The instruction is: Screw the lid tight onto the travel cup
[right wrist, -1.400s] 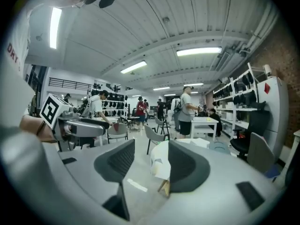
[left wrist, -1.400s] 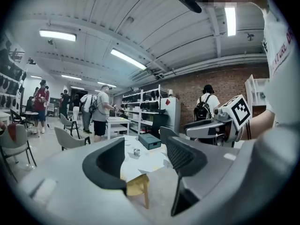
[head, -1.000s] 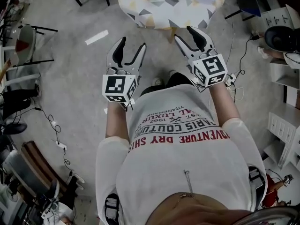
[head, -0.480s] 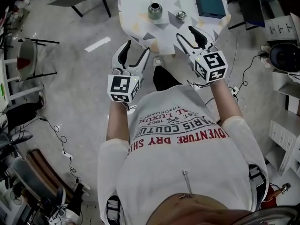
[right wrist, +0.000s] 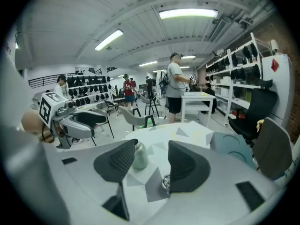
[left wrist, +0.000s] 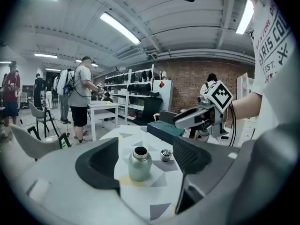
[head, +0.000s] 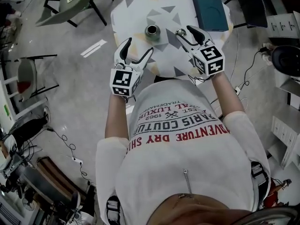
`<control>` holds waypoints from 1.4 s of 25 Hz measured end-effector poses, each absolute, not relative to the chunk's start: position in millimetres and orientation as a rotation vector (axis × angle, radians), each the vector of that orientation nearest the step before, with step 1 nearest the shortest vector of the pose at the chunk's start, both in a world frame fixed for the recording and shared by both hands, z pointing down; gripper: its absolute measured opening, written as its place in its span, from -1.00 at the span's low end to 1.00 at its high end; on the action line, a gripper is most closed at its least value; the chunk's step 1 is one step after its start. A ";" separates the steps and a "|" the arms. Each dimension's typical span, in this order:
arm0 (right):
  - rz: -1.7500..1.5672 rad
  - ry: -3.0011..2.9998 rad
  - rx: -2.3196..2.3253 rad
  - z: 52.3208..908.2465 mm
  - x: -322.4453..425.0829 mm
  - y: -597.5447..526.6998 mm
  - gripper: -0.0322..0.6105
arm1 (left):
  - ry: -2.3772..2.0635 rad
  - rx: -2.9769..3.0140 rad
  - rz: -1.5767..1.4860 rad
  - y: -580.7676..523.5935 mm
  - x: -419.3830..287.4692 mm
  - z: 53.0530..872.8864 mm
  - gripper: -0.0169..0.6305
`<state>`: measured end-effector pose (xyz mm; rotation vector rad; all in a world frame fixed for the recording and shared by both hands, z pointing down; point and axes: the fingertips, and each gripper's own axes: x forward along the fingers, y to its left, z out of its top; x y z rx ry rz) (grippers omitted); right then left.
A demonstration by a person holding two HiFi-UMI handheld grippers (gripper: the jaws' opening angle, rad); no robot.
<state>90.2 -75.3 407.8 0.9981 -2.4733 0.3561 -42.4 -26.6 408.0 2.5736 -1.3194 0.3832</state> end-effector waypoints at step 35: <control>0.465 -1.985 0.659 591.4 108.8 -105.8 -0.12 | -0.960 2.644 0.620 -101.1 10.0 572.4 0.30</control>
